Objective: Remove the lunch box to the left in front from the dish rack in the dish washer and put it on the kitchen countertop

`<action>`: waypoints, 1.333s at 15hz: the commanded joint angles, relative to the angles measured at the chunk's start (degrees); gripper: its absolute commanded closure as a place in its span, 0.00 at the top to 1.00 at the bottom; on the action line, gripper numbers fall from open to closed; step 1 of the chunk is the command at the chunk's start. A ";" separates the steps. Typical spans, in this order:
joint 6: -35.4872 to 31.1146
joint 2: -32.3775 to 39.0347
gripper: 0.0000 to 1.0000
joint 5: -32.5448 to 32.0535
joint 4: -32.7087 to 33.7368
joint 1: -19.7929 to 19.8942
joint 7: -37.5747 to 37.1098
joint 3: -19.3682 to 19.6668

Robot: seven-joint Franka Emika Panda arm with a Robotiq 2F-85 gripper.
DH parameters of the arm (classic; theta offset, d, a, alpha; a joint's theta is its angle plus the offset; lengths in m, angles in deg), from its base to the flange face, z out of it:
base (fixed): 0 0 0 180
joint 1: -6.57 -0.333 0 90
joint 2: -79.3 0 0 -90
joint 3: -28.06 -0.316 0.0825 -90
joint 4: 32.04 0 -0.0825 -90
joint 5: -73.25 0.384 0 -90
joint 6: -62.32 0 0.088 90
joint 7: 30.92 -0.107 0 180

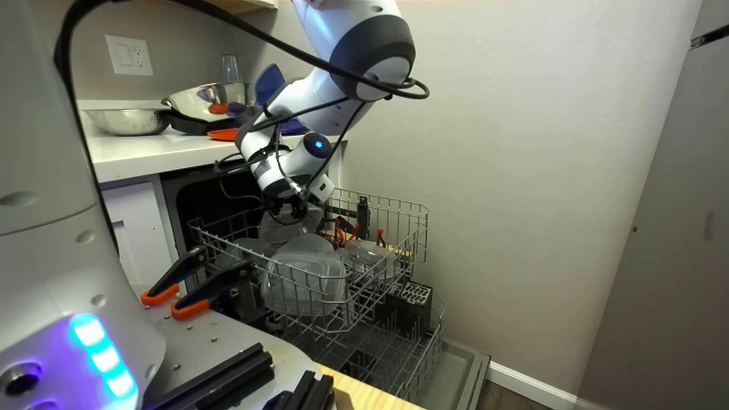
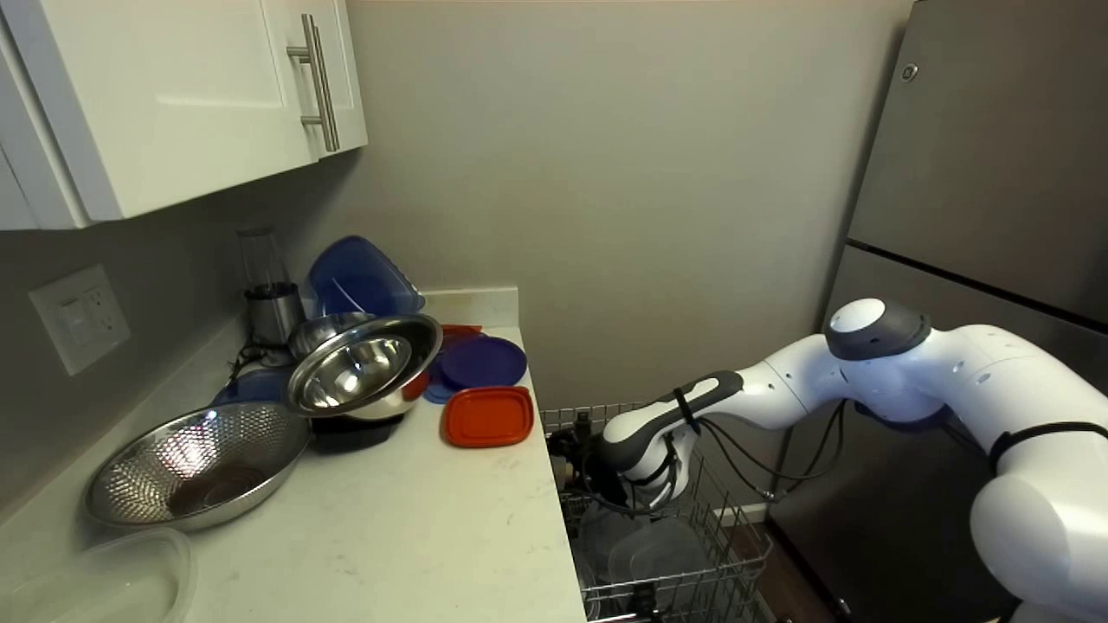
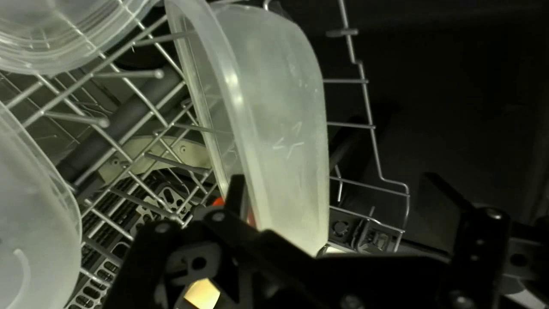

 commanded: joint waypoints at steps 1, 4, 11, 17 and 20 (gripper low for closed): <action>0.00 0.00 1.00 -3.63 -2.81 1.83 -3.13 -1.04; 0.00 0.01 1.00 -5.37 -3.42 1.39 -5.09 -0.69; 0.67 0.07 0.74 -9.19 -3.80 0.26 -9.40 0.87; 0.56 0.10 0.34 -11.77 -3.97 -0.10 -11.97 2.04; -0.13 0.13 0.15 -12.85 -4.17 -0.31 -13.06 2.59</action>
